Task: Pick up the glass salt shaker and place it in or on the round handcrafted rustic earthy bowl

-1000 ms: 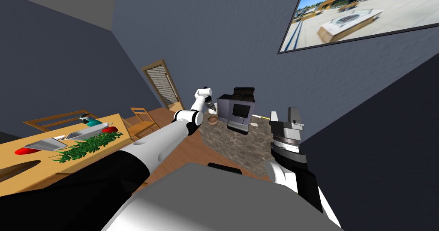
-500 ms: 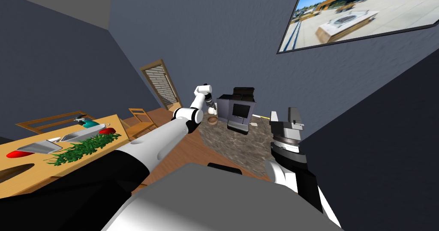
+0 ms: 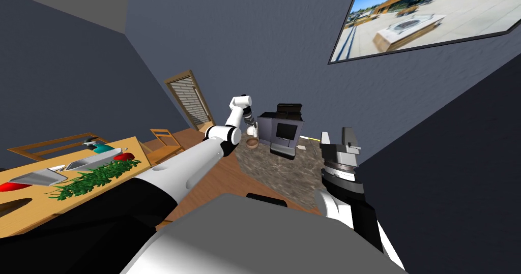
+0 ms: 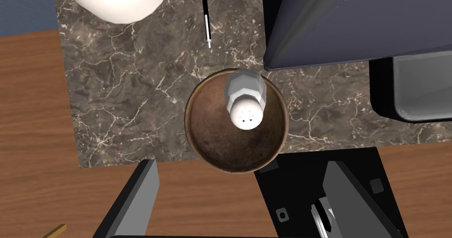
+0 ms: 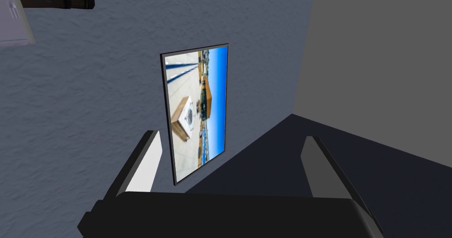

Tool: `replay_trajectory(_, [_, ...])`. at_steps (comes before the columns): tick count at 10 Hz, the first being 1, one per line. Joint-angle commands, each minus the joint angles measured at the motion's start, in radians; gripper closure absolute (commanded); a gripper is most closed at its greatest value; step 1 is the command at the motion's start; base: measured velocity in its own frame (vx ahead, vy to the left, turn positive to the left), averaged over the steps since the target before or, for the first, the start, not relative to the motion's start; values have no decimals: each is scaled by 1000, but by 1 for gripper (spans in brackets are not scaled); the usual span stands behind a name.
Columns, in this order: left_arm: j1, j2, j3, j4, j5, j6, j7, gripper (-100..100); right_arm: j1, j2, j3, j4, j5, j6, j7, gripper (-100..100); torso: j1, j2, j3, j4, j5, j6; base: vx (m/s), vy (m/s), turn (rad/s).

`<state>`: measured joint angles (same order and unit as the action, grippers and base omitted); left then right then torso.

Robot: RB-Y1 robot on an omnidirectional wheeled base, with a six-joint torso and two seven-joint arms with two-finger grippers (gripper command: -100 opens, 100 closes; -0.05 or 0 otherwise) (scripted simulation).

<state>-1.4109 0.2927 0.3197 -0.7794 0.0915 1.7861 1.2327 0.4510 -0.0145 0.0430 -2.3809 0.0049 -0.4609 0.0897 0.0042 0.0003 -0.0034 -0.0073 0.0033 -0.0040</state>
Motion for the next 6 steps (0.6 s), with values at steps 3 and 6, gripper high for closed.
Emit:
replay_trajectory(3, [0, 0, 0, 0, 0, 0, 0, 0, 0, 0, 0, 0, 0, 0, 0, 0, -1, 0, 0, 0, 0, 0, 0, 0, 0])
replay_trajectory(6, [0, 0, 0, 0, 0, 0, 0, 0, 0, 0, 0, 0, 0, 0, 0, 0, -1, 0, 0, 0, 0, 0, 0, 0, 0])
